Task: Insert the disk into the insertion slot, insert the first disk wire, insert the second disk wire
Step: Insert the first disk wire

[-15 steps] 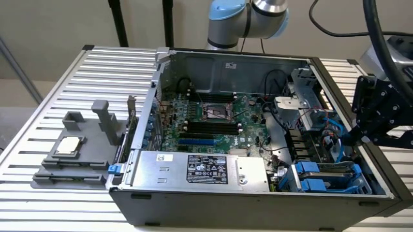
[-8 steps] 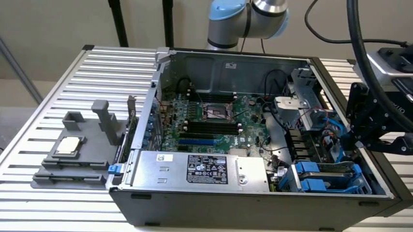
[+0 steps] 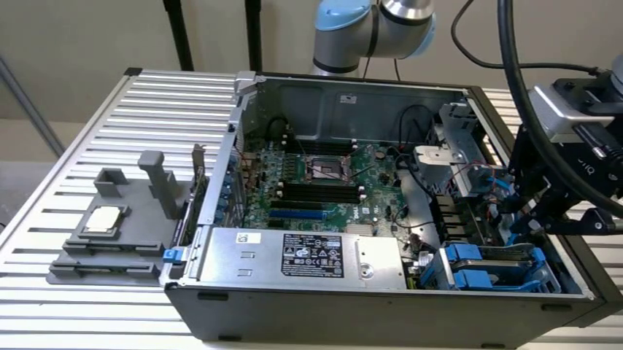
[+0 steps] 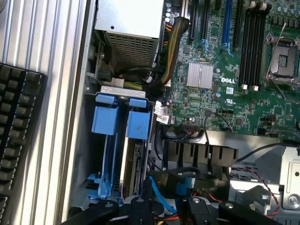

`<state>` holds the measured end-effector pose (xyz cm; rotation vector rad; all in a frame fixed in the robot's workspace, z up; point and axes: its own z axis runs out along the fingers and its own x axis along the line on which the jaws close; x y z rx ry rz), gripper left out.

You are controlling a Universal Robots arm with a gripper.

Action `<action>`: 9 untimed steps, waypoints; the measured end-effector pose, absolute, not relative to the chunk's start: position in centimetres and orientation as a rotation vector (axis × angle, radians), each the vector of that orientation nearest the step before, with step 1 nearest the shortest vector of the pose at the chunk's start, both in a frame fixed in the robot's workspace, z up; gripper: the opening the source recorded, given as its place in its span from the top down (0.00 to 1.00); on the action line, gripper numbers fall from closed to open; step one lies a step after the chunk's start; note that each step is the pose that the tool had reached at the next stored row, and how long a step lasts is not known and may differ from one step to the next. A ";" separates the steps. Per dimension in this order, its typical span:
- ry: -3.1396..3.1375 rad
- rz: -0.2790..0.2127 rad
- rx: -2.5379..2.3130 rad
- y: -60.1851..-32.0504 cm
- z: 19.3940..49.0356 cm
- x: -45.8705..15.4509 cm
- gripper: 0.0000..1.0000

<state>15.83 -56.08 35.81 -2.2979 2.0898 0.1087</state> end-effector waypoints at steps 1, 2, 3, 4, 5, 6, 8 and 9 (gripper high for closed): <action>2.086 0.109 -2.301 -56.1 35.8 15.7 0.66; 2.083 0.109 -2.305 -56.1 35.8 15.6 0.66; 2.078 0.109 -2.309 -56.1 35.8 15.5 0.66; 2.073 0.109 -2.314 -56.1 35.8 15.3 0.66; 2.069 0.109 -2.318 -56.1 35.8 15.2 0.66; 2.065 0.109 -2.322 -56.1 35.8 15.0 0.66; 2.061 0.109 -2.325 -56.4 35.8 14.9 0.66; 2.061 0.109 -2.325 -56.7 35.8 14.9 0.66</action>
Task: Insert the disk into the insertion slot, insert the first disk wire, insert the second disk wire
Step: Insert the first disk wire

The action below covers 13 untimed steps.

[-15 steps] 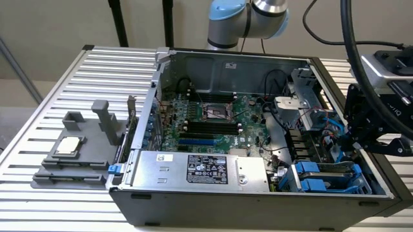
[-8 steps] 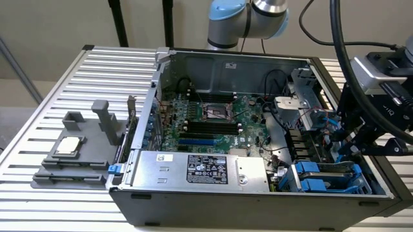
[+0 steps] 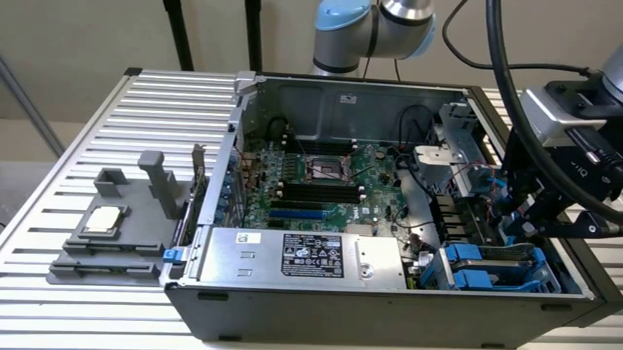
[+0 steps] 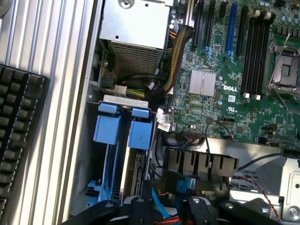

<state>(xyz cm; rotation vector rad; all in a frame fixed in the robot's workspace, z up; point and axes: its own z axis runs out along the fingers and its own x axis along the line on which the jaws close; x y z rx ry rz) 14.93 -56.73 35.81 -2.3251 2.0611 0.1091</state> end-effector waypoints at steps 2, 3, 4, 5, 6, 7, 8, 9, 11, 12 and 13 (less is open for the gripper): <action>2.062 0.110 -2.325 -57.6 35.8 14.9 0.66; 2.062 0.112 -2.326 -58.0 35.8 14.9 0.66; 2.062 0.113 -2.326 -58.4 35.8 14.9 0.66; 2.062 0.115 -2.326 -58.8 35.8 14.9 0.66; 2.062 0.118 -2.325 -59.1 35.8 14.9 0.66; 2.061 0.122 -2.324 -59.4 35.8 15.0 0.66; 2.059 0.128 -2.322 -59.6 35.8 15.1 0.66; 2.057 0.134 -2.320 -59.7 35.8 15.2 0.66; 2.050 0.149 -2.313 -59.8 35.8 15.6 0.66; 2.047 0.154 -2.310 -59.9 35.8 15.7 0.66; 2.045 0.159 -2.307 -59.9 35.8 15.8 0.66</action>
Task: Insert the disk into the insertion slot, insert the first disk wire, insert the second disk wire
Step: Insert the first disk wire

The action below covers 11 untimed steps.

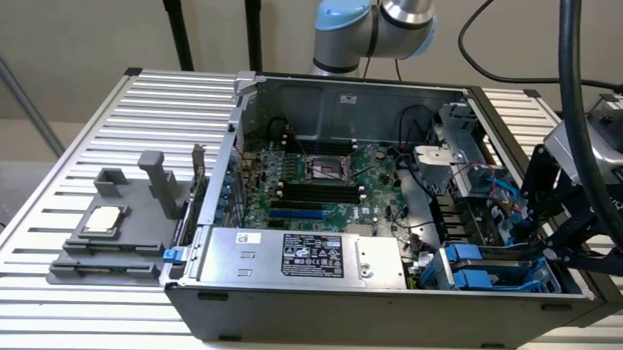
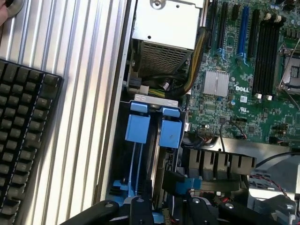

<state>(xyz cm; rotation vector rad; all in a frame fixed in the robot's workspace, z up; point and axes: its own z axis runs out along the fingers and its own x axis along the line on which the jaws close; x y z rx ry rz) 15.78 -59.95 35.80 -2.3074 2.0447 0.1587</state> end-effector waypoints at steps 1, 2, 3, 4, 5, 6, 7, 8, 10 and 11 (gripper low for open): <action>2.044 0.159 -2.307 -60.0 35.8 15.8 0.66; 2.045 0.159 -2.307 -60.0 35.8 15.8 0.66; 2.045 0.159 -2.307 -60.0 35.8 15.8 0.66; 2.044 0.159 -2.307 -60.0 35.8 15.8 0.66; 2.044 0.159 -2.307 -60.0 35.8 15.8 0.66; 2.044 0.159 -2.307 -60.0 35.8 15.8 0.66; 2.044 0.159 -2.307 -60.0 35.8 15.8 0.66; 2.044 0.159 -2.307 -60.0 35.8 15.8 0.66; 2.044 0.159 -2.307 -60.0 35.8 15.8 0.66; 2.044 0.159 -2.307 -60.0 35.8 15.8 0.66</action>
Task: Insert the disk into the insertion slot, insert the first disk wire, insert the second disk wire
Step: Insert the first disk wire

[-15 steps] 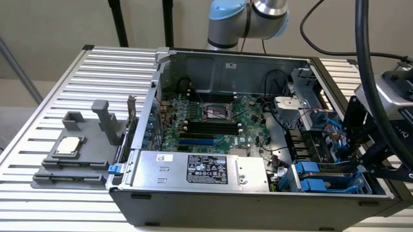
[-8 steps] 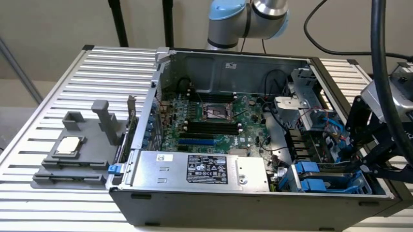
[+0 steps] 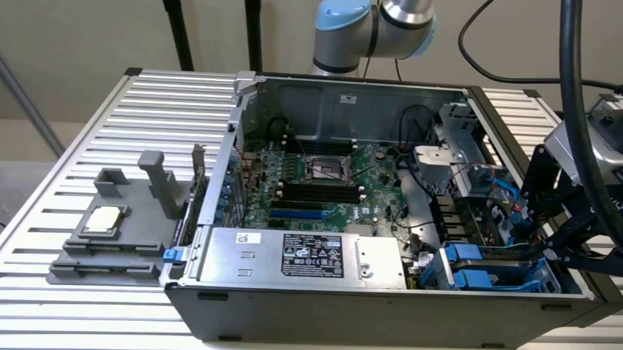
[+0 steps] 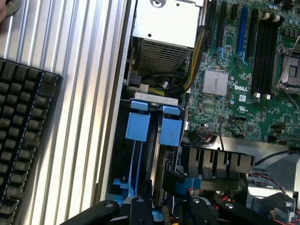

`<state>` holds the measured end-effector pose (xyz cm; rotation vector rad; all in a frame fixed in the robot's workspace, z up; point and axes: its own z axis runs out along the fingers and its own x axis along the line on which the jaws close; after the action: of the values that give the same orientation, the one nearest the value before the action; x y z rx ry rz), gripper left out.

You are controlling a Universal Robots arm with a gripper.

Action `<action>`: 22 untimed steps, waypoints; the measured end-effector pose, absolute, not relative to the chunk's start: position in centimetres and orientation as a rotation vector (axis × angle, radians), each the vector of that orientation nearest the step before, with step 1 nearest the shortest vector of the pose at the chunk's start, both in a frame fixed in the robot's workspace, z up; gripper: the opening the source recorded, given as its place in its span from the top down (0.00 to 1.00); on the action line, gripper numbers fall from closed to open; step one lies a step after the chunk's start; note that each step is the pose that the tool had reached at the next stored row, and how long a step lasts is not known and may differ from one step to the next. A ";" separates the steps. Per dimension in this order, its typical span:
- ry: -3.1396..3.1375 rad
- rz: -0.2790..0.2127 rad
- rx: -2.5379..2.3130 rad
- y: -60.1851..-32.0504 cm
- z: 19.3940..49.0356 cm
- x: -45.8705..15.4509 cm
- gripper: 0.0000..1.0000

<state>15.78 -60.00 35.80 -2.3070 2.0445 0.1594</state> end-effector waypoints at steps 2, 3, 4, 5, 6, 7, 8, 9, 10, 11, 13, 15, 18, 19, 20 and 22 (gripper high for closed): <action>2.045 0.159 -2.307 -60.0 35.8 15.8 0.66; 2.044 0.159 -2.307 -60.0 35.8 15.8 0.66; 2.044 0.160 -2.307 -60.0 35.7 15.9 0.66; 2.044 0.160 -2.307 -60.0 35.7 16.0 0.66; 2.043 0.161 -2.306 -60.0 35.7 16.1 0.66; 2.043 0.163 -2.305 -60.0 35.7 16.2 0.66; 2.042 0.164 -2.304 -60.0 35.7 16.4 0.66; 2.041 0.166 -2.303 -60.0 35.6 16.5 0.66; 2.039 0.169 -2.302 -60.1 35.6 16.6 0.66; 2.038 0.171 -2.301 -60.1 35.5 16.7 0.66; 2.035 0.174 -2.299 -60.1 35.4 16.7 0.66; 2.031 0.179 -2.298 -60.1 35.3 16.7 0.66; 2.024 0.185 -2.298 -60.2 35.1 16.8 0.66; 2.021 0.187 -2.298 -60.2 35.0 16.8 0.66; 2.019 0.189 -2.298 -60.2 34.9 16.8 0.66; 2.014 0.193 -2.298 -60.2 34.8 16.8 0.66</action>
<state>16.76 -60.18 34.82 -2.2980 2.0138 0.1934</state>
